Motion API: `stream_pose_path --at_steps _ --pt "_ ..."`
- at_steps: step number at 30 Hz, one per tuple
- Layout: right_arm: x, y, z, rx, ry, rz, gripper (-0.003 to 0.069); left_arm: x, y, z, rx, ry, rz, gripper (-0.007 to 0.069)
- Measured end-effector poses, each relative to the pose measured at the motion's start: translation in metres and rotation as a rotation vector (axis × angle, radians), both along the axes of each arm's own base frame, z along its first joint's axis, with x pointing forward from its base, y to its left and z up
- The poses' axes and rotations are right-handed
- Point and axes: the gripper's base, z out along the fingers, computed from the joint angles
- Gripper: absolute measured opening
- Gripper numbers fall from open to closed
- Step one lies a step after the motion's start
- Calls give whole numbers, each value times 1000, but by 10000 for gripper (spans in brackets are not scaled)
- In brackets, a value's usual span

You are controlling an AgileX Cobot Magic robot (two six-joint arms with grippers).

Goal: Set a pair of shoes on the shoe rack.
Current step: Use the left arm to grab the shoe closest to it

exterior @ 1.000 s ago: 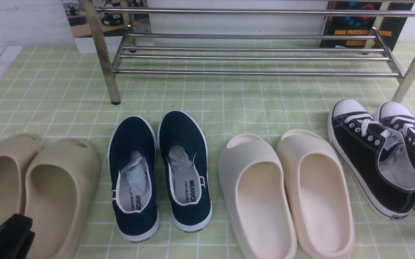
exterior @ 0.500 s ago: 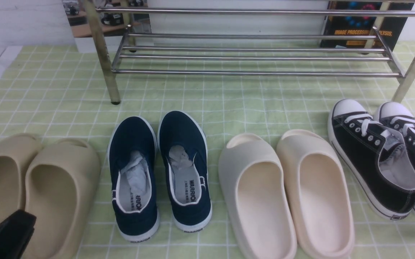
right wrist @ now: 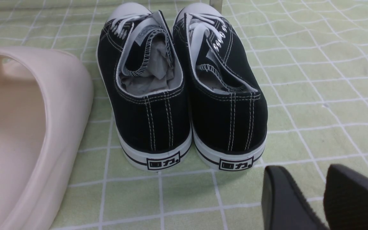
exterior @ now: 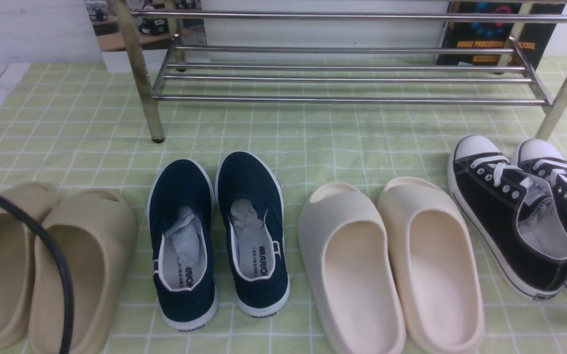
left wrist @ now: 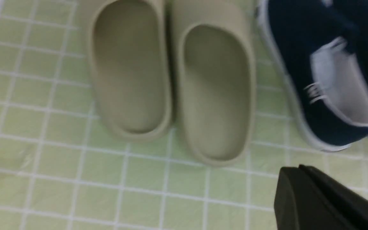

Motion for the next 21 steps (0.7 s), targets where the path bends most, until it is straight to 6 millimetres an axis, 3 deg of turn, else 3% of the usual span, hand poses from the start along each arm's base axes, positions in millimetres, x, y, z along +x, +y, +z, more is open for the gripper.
stream_pose_path --at_steps 6,9,13,17,19,20,21 --pt "0 0 0 0 0 0 239 33 -9 3 24 155 -45 -13" --pt "0 0 0 0 0 0 239 54 -24 -6 41 263 -134 -13" --pt "0 0 0 0 0 0 239 85 -54 -33 83 412 -249 -9" --pt "0 0 0 0 0 0 239 106 -73 -54 74 454 -253 56" --pt "0 0 0 0 0 0 239 124 -84 -68 27 434 -196 150" --pt "0 0 0 0 0 0 239 125 -84 -69 19 432 -183 159" --pt "0 0 0 0 0 0 239 135 -88 -75 -16 406 -137 225"
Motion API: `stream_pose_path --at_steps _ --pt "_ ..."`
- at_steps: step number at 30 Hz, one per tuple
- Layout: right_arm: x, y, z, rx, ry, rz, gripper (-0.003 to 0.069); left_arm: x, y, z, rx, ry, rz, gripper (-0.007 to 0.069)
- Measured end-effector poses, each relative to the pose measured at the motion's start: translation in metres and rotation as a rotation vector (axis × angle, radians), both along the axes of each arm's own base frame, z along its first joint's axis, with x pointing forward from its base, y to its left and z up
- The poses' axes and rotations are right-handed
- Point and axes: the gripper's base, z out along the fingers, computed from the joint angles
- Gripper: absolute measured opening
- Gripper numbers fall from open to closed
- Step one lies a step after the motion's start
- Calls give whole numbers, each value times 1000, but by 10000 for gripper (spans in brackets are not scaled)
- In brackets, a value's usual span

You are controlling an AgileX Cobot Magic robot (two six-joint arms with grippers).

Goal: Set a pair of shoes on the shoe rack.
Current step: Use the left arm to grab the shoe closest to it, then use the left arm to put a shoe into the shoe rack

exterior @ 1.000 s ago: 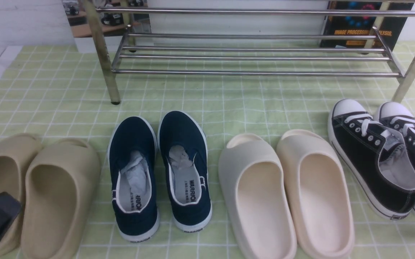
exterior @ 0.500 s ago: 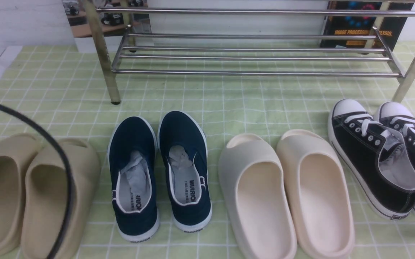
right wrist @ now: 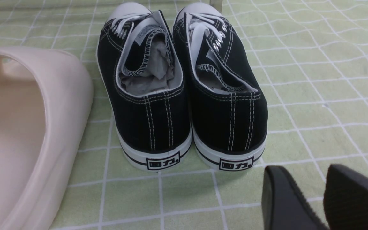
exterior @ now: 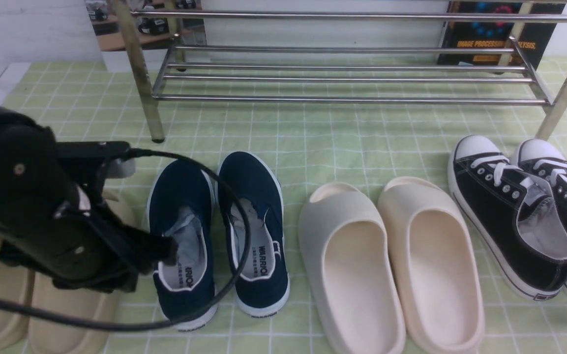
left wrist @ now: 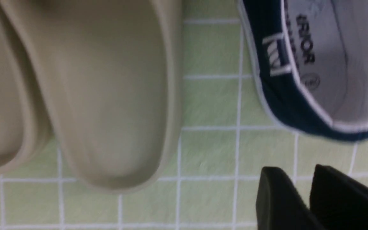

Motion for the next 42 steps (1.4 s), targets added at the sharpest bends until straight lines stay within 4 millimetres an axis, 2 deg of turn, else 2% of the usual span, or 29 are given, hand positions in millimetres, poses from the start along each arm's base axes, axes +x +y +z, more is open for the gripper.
stream_pose_path --at_steps 3,9,11,12,14,16,17,19,21,22,23,27,28,31,34,39,42 --pt "0 0 0 0 0 0 239 18 -6 -14 -31 -37 75 344" --pt "0 0 0 0 0 0 239 37 -13 -34 -50 -57 118 391" --pt "0 0 0 0 0 0 239 46 -16 -53 -31 -21 126 365" --pt "0 0 0 0 0 0 239 46 -16 -53 -31 -21 127 365" --pt "0 0 0 0 0 0 239 49 -18 -64 -14 13 131 317" --pt "0 0 0 0 0 0 239 52 -19 -75 2 43 133 217" --pt "0 0 0 0 0 0 239 52 -19 -75 2 44 133 209" --pt "0 0 0 0 0 0 239 52 -18 -75 8 46 130 111" --pt "0 0 0 0 0 0 239 49 -17 -71 8 41 130 32" --pt "0 0 0 0 0 0 239 49 -17 -70 8 41 131 32" --pt "0 0 0 0 0 0 239 44 -15 -60 8 35 126 12" --pt "0 0 0 0 0 0 239 29 -8 -19 5 -25 86 14" --pt "0 0 0 0 0 0 239 28 -7 -17 2 -30 86 14" --pt "0 0 0 0 0 0 239 28 -7 29 -25 -141 41 14" --pt "0 0 0 0 0 0 239 40 -12 59 -39 -216 12 14" --pt "0 0 0 0 0 0 239 65 -21 69 -13 -194 -11 14" --pt "0 0 0 0 0 0 239 100 -28 55 -14 -132 7 14"
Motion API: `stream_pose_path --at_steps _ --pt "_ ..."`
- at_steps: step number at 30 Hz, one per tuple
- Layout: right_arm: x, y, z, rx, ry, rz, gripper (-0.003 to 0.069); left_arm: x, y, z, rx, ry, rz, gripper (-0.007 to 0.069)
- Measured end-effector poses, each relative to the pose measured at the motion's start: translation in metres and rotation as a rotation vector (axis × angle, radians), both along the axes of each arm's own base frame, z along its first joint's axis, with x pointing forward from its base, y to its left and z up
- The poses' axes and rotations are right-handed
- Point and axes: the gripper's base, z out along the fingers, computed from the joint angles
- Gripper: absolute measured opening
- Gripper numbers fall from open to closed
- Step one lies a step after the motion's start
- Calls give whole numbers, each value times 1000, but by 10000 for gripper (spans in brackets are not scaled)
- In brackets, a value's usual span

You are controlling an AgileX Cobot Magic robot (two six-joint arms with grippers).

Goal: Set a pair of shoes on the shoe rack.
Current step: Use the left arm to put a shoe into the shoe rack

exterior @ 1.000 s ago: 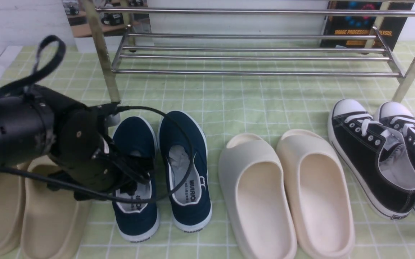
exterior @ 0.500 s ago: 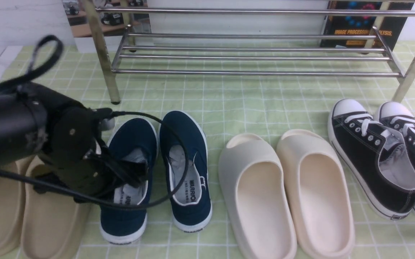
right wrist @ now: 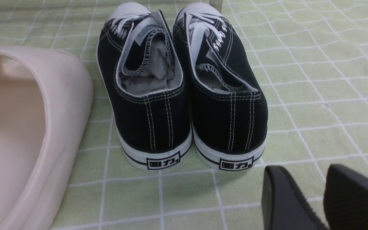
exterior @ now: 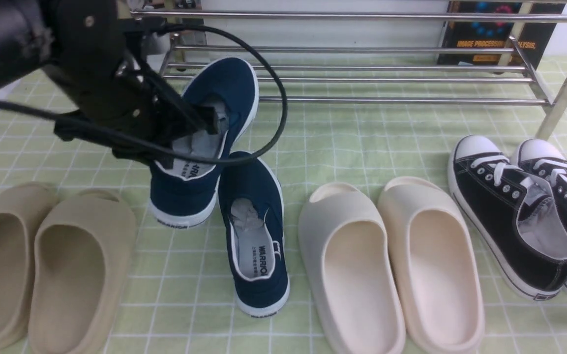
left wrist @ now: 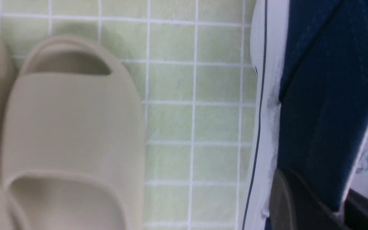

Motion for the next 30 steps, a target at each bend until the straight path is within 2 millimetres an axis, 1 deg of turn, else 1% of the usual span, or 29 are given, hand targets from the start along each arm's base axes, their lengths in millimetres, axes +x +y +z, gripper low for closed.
stream_pose_path --at_steps 1,2,4,7,10,13,14,15,16,19,21,22,23,24,30 --pt "0 0 0 0 0 0 239 13 0 -3 -17 11 10 14" --pt "0 0 0 0 0 0 239 15 0 -6 -19 19 13 14" --pt "0 0 0 0 0 0 239 42 2 -12 -63 35 26 14" --pt "0 0 0 0 0 0 239 68 6 -17 -89 39 31 14" --pt "0 0 0 0 0 0 239 89 8 -17 -101 14 36 14" --pt "0 0 0 0 0 0 239 110 5 -15 -110 -22 36 14" --pt "0 0 0 0 0 0 239 112 4 -18 -110 -19 37 14" --pt "0 0 0 0 0 0 239 122 3 -20 -112 -27 37 14" --pt "0 0 0 0 0 0 239 125 2 -21 -114 -29 37 14" --pt "0 0 0 0 0 0 239 148 -3 -31 -116 -39 34 14" --pt "0 0 0 0 0 0 239 154 -5 -32 -118 -48 33 14" --pt "0 0 0 0 0 0 239 160 -6 -38 -117 -45 32 14" --pt "0 0 0 0 0 0 239 162 -7 -39 -118 -47 32 14" --pt "0 0 0 0 0 0 239 170 -8 -41 -117 -63 31 14" --pt "0 0 0 -1 0 0 239 184 -8 -48 -88 -108 42 14"
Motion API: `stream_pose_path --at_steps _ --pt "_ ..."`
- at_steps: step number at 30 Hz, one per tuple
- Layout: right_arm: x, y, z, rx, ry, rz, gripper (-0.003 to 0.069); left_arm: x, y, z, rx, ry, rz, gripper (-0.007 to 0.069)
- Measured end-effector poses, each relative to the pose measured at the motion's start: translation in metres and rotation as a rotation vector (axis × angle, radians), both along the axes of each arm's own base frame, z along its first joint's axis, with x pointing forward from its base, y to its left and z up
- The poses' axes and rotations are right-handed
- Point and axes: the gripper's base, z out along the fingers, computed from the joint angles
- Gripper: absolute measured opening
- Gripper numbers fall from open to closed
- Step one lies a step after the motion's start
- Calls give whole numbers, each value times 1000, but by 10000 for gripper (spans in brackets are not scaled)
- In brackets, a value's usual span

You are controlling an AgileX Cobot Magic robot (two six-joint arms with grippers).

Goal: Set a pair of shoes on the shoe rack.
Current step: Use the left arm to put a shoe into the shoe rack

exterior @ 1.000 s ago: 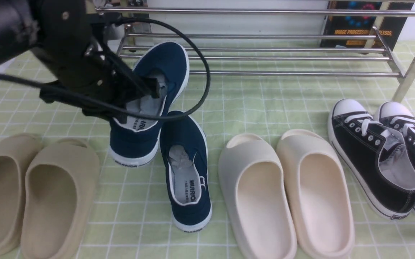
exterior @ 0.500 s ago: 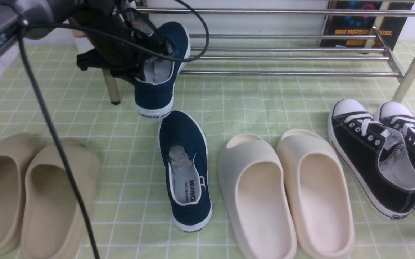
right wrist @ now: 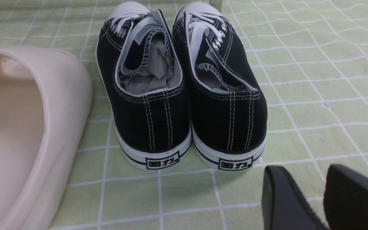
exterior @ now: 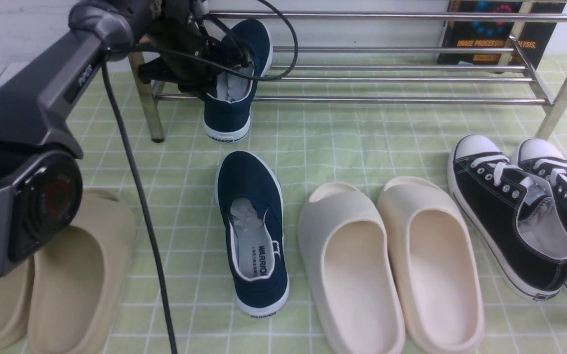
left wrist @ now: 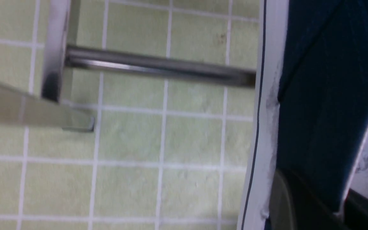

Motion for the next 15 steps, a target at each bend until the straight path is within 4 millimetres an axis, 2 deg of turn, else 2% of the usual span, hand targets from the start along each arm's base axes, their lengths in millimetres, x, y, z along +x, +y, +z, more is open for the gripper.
stream_pose_path --at_steps 10,15 --pt "0 0 0 0 0 0 239 9 3 5 1 -105 48 17" --pt "0 0 0 0 0 0 239 13 2 -2 0 -111 47 64"
